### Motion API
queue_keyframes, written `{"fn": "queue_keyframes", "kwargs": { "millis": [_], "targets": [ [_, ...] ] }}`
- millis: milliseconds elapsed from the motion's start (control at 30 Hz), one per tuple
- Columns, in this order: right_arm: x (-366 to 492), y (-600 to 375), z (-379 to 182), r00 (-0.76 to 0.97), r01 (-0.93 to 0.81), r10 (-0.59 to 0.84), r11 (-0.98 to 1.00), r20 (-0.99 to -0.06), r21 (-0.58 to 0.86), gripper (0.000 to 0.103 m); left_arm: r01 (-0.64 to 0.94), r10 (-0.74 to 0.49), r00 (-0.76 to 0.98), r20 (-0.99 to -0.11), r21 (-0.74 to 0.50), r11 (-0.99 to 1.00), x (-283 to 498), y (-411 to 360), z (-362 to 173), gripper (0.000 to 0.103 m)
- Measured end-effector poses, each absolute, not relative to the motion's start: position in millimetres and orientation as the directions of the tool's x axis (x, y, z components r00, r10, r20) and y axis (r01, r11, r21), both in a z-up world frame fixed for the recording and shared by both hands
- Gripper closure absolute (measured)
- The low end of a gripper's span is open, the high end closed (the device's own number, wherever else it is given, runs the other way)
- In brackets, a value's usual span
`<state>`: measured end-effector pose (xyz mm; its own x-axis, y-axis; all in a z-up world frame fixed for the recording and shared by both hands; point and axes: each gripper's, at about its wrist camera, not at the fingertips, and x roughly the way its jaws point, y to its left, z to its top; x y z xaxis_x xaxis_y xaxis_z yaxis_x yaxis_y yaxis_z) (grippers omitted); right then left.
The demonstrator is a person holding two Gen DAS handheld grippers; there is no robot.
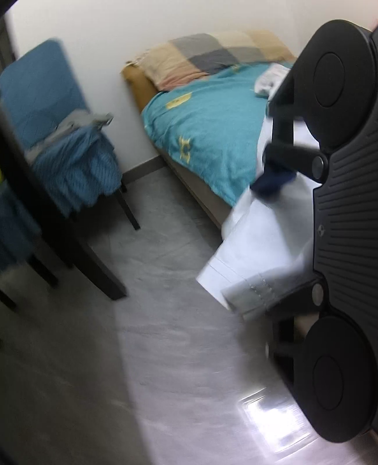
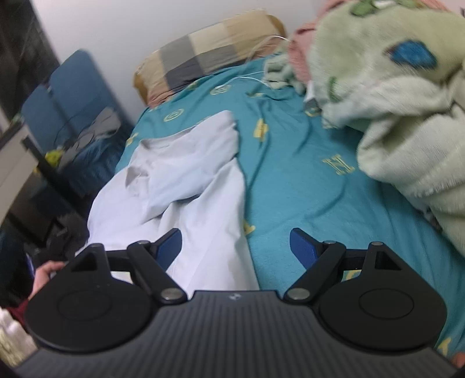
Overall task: Fold clothes
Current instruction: 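Fold the held hem with the left gripper toward the collar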
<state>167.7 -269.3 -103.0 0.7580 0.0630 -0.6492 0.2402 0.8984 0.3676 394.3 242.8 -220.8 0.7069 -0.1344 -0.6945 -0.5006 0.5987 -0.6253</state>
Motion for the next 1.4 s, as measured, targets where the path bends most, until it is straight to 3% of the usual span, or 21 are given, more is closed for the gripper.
{"fn": "queue_keyframes", "kwargs": {
  "millis": [33, 67, 133, 433, 667, 900, 1000, 1067, 1100, 1167, 1267, 1400],
  "targets": [
    [167.3, -269.8, -103.0, 0.758, 0.243, 0.063, 0.897, -0.649, 0.371, 0.020, -0.476, -0.100, 0.720, -0.687, -0.593, 0.650, 395.0, 236.1, -209.8, 0.079],
    [166.6, -268.8, -102.4, 0.760, 0.237, 0.065, 0.899, -0.647, 0.369, 0.020, -0.447, -0.070, 0.735, -0.675, -0.559, 0.698, 395.2, 228.9, -198.4, 0.086],
    [165.1, -267.1, -100.9, 0.763, 0.228, 0.067, 0.903, -0.643, 0.365, 0.020, -0.399, -0.021, 0.747, -0.664, -0.473, 0.785, 395.8, 213.4, -174.8, 0.092],
    [153.3, -283.4, -90.3, 0.793, 0.235, 0.077, 0.876, -0.604, 0.421, 0.020, -0.177, 0.136, 0.851, -0.507, -0.034, 0.984, 390.5, 108.6, -64.0, 0.094],
    [142.2, -308.7, -88.1, 0.817, 0.258, 0.087, 0.829, -0.570, 0.496, 0.020, 0.117, -0.009, 0.922, -0.388, 0.256, 0.960, 371.9, -32.8, -33.4, 0.094],
    [140.8, -324.0, -93.3, 0.820, 0.295, 0.072, 0.798, -0.568, 0.526, 0.020, 0.354, -0.193, 0.875, -0.444, 0.316, 0.880, 358.4, -149.8, -88.4, 0.093],
    [141.5, -327.1, -95.6, 0.817, 0.304, 0.065, 0.795, -0.572, 0.525, 0.020, 0.383, -0.197, 0.838, -0.509, 0.290, 0.877, 362.9, -168.8, -115.2, 0.078],
    [141.8, -328.5, -96.6, 0.817, 0.308, 0.062, 0.794, -0.573, 0.525, 0.020, 0.379, -0.181, 0.822, -0.540, 0.282, 0.881, 360.6, -170.6, -126.7, 0.057],
    [142.1, -328.9, -97.4, 0.817, 0.310, 0.060, 0.794, -0.573, 0.524, 0.020, 0.369, -0.168, 0.823, -0.542, 0.287, 0.884, 355.2, -170.0, -129.8, 0.053],
    [143.3, -328.9, -99.5, 0.816, 0.311, 0.057, 0.795, -0.575, 0.521, 0.020, 0.337, -0.135, 0.828, -0.544, 0.291, 0.895, 345.0, -157.3, -132.9, 0.029],
    [145.6, -325.6, -103.8, 0.808, 0.312, 0.062, 0.799, -0.585, 0.515, 0.020, 0.320, -0.128, 0.813, -0.568, 0.254, 0.913, 315.6, -127.1, -123.2, 0.021],
    [147.0, -316.6, -106.1, 0.799, 0.295, 0.068, 0.821, -0.597, 0.489, 0.020, 0.298, -0.178, 0.710, -0.681, 0.062, 0.953, 263.4, -54.4, -101.6, 0.019]
  ]
}}
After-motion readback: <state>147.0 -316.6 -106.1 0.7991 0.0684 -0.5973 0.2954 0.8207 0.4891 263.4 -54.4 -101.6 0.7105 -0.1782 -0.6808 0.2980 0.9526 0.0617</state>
